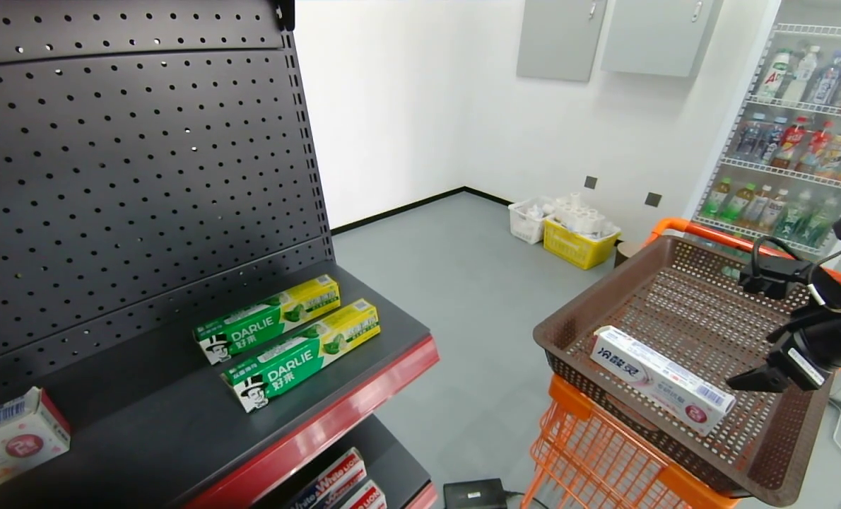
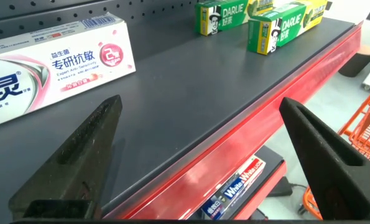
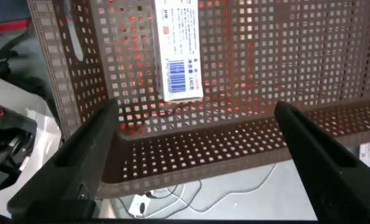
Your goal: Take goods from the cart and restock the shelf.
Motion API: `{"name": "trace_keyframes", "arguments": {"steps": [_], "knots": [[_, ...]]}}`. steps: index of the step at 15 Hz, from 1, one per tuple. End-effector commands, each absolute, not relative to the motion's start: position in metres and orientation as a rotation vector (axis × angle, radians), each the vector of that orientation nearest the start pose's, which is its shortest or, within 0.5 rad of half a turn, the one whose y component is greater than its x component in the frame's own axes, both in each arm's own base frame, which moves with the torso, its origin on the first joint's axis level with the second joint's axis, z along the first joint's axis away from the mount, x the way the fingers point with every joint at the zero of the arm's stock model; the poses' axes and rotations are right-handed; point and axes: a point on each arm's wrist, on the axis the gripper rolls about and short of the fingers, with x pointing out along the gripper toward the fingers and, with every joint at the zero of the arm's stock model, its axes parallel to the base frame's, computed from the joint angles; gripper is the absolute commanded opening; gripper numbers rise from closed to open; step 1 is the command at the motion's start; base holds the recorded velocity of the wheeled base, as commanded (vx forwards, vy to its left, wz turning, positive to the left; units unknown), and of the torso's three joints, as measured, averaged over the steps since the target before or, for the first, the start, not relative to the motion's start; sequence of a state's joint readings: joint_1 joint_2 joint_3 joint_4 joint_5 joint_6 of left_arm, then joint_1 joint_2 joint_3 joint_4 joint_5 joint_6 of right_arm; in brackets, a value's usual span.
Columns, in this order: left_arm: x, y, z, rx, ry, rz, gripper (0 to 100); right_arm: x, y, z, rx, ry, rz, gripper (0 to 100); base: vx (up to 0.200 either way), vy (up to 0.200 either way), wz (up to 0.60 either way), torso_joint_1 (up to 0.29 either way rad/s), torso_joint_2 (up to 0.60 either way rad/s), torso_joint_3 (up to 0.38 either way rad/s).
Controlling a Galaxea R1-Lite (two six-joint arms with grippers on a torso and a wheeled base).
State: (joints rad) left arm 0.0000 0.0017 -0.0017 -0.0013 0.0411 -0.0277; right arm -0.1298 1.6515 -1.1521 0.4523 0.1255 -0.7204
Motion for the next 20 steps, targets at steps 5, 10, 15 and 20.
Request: {"name": "trace_keyframes", "arguments": {"steps": [5,10,15,20], "knots": [[-0.023,0.001,0.076,-0.029,-0.002,0.041,100,0.309,-0.028,0.178,-0.546,0.929,0.377,100,0.0,0.0,0.0,0.0,0.0,0.0],[-0.023,0.001,0.076,-0.029,-0.002,0.043,100,0.336,-0.022,0.166,-0.541,0.926,0.421,100,0.0,0.0,0.0,0.0,0.0,0.0],[-0.023,0.001,0.076,-0.029,-0.002,0.043,100,0.359,-0.015,0.146,-0.551,0.921,0.44,100,0.0,0.0,0.0,0.0,0.0,0.0],[-0.023,0.001,0.076,-0.029,-0.002,0.043,100,0.363,-0.013,0.13,-0.539,0.966,0.457,100,0.0,0.0,0.0,0.0,0.0,0.0]]}}
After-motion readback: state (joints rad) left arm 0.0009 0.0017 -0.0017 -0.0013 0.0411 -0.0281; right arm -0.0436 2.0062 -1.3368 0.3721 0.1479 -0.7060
